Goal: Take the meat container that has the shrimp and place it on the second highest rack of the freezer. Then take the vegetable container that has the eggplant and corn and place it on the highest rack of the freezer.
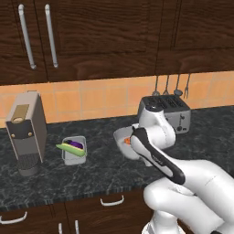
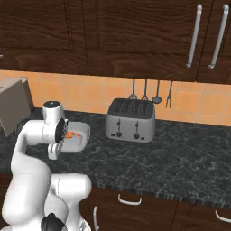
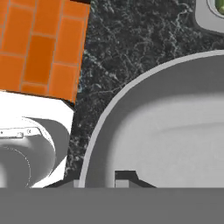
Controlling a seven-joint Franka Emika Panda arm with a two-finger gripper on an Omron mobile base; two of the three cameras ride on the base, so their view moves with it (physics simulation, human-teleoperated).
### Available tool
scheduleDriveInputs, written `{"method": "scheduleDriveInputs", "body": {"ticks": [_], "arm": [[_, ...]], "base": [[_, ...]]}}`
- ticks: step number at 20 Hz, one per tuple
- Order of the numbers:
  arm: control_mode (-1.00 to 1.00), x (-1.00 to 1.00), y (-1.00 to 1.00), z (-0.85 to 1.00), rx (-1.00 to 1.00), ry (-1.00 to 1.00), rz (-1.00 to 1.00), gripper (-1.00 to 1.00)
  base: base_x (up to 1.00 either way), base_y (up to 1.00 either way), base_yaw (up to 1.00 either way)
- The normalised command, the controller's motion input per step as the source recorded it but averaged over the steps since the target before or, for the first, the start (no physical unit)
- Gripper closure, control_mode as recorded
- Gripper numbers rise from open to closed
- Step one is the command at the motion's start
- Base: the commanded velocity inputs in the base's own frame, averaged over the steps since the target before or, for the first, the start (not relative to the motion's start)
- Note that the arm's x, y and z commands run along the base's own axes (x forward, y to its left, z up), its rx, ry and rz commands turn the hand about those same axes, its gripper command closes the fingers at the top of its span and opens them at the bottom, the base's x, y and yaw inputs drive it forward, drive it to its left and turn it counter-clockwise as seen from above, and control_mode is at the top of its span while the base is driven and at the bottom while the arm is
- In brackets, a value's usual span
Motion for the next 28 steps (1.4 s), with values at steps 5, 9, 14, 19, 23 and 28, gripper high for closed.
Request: {"method": "scheduleDriveInputs", "body": {"ticks": [5,9,14,19,23,28], "arm": [[-1.0,-0.51,-0.83,0.73,-0.25,-0.06,0.45,1.0],[-1.0,-0.52,-0.52,0.32,-0.17,-0.06,0.43,1.0],[-1.0,-0.69,-0.04,0.35,0.17,-0.43,-0.08,1.0],[-1.0,-0.59,0.07,0.43,0.29,-0.2,-0.33,1.0],[-1.0,-0.35,-0.06,-0.09,0.26,0.02,-0.23,1.0],[-1.0,-0.23,0.0,-0.09,0.03,-0.09,-0.09,1.0]], "base": [[0.0,0.0,0.0],[0.0,0.0,0.0],[0.0,0.0,0.0],[0.0,0.0,0.0],[0.0,0.0,0.0],[0.0,0.0,0.0]]}}
